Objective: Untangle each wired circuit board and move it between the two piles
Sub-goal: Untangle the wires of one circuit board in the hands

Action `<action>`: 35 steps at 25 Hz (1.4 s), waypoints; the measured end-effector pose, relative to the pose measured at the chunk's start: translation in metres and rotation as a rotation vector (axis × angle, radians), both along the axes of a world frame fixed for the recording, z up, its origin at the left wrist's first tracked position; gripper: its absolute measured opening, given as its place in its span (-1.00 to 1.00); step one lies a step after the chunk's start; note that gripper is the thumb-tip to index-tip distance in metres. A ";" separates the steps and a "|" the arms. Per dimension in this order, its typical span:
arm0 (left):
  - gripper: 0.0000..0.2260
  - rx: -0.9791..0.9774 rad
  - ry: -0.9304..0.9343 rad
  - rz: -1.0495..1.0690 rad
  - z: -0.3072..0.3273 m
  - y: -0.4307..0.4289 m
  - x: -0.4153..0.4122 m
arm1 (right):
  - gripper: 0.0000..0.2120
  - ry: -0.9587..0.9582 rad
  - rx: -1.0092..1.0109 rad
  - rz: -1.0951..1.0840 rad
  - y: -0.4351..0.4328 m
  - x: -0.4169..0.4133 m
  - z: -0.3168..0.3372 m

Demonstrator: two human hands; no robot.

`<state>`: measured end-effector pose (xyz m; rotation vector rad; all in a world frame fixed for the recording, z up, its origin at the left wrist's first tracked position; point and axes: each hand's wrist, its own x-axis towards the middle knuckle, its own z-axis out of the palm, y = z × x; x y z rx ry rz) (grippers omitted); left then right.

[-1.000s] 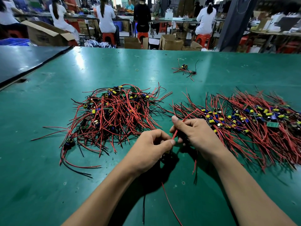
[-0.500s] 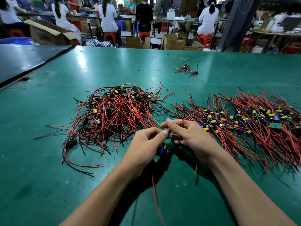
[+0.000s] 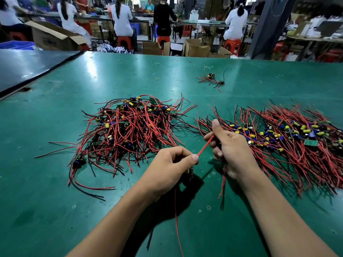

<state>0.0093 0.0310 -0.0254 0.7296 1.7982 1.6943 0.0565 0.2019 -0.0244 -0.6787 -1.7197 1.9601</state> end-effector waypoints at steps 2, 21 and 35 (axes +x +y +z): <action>-0.83 -0.045 0.129 -0.014 0.000 -0.001 -0.001 | -0.46 -0.034 -0.204 0.017 0.002 0.000 0.004; -0.85 -0.174 0.314 -0.071 0.001 -0.014 -0.014 | -0.56 -0.004 0.483 -0.115 0.004 0.000 -0.015; -0.86 -0.146 0.231 -0.062 0.000 -0.010 -0.013 | -0.50 -0.015 -0.330 0.044 -0.002 0.001 0.005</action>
